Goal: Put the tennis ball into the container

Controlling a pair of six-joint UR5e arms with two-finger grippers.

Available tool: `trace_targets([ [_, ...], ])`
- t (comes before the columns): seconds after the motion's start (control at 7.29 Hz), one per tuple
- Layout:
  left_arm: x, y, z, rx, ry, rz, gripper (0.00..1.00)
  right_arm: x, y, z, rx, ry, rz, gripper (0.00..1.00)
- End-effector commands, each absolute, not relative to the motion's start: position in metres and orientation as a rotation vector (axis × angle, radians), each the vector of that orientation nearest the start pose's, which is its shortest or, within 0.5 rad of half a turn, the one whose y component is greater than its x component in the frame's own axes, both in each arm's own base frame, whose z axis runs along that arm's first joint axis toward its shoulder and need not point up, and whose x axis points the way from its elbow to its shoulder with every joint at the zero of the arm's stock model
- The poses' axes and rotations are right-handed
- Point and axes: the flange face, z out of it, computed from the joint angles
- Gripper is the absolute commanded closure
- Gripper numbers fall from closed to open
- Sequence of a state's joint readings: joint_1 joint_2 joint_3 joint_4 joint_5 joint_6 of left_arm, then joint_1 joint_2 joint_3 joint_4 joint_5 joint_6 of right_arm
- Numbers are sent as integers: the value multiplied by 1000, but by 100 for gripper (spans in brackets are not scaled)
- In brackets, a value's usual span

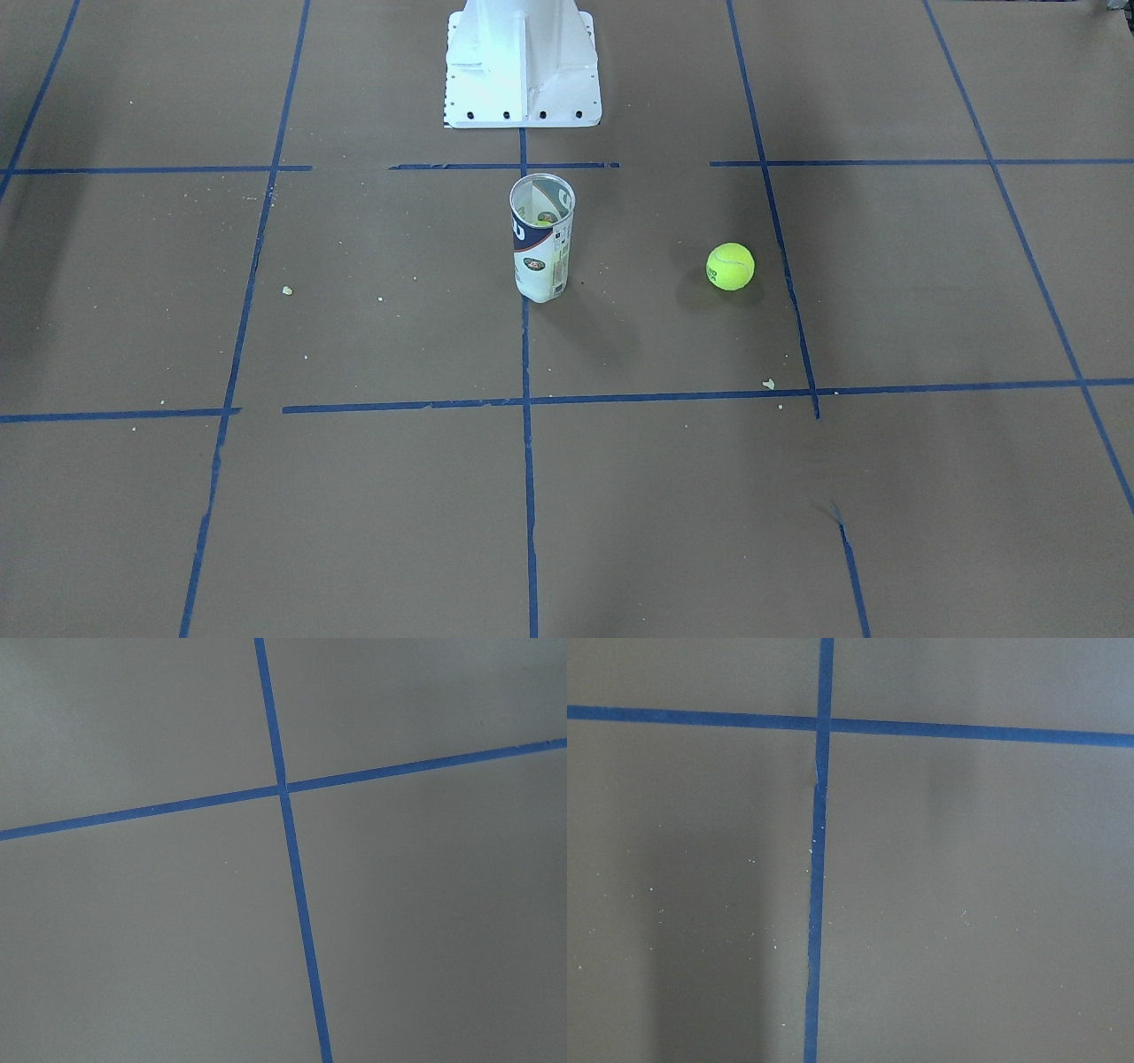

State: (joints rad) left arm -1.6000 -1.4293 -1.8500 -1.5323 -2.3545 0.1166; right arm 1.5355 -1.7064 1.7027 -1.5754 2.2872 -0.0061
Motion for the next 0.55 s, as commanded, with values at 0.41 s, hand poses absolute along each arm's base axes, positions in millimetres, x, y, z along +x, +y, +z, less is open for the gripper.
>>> trace_targets([
  [0.41,-76,-437,586,161,759,124,0,53,-436,661,-18,-716,-37,0],
])
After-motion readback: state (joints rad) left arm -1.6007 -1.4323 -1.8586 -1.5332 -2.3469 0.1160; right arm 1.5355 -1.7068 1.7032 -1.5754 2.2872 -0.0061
